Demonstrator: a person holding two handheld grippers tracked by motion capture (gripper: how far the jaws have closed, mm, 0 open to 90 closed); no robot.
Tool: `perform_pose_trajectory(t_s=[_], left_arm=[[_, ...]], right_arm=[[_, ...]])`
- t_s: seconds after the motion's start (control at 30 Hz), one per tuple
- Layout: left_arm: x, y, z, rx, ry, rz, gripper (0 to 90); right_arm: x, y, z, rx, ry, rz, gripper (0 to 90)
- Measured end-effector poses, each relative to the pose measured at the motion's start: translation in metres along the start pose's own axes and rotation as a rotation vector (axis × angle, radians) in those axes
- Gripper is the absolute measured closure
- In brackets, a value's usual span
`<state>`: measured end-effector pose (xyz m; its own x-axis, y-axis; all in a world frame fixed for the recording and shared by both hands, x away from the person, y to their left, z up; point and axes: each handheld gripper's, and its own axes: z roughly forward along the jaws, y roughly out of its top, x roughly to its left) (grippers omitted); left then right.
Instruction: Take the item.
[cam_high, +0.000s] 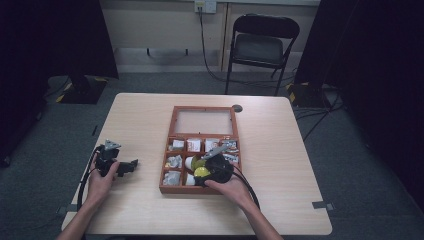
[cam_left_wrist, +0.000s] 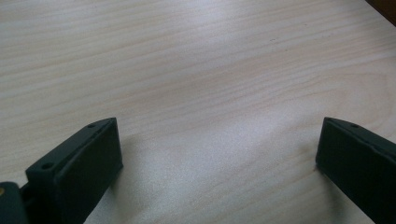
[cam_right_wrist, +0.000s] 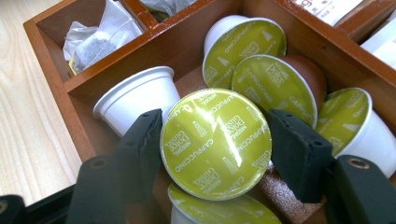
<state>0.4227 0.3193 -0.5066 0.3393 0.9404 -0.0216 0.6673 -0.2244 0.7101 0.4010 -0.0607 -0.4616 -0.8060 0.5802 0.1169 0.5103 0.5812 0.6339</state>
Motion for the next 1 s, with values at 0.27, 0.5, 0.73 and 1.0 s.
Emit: perform_pose_trajectory(t_s=[0.27, 0.5, 0.73, 1.0], left_arm=[[0.0000, 0.0000, -0.0001, 0.000, 0.000, 0.000, 0.0], [-0.0001, -0.0001, -0.0001, 0.001, -0.001, 0.000, 0.0], [-0.0001, -0.0001, -0.0001, 0.001, -0.001, 0.000, 0.0], [-0.0001, -0.0001, -0.0001, 0.001, -0.001, 0.000, 0.0]], right_arm=[[-0.0026, -0.0002, 0.0006, 0.023, 0.015, 0.021, 37.1], [-0.0019, -0.0004, 0.0003, 0.029, 0.005, 0.006, 37.8], [0.0000, -0.0003, 0.0000, 0.022, -0.015, -0.006, 37.9], [-0.0011, -0.0009, -0.0039, -0.020, -0.016, 0.014, 37.9]])
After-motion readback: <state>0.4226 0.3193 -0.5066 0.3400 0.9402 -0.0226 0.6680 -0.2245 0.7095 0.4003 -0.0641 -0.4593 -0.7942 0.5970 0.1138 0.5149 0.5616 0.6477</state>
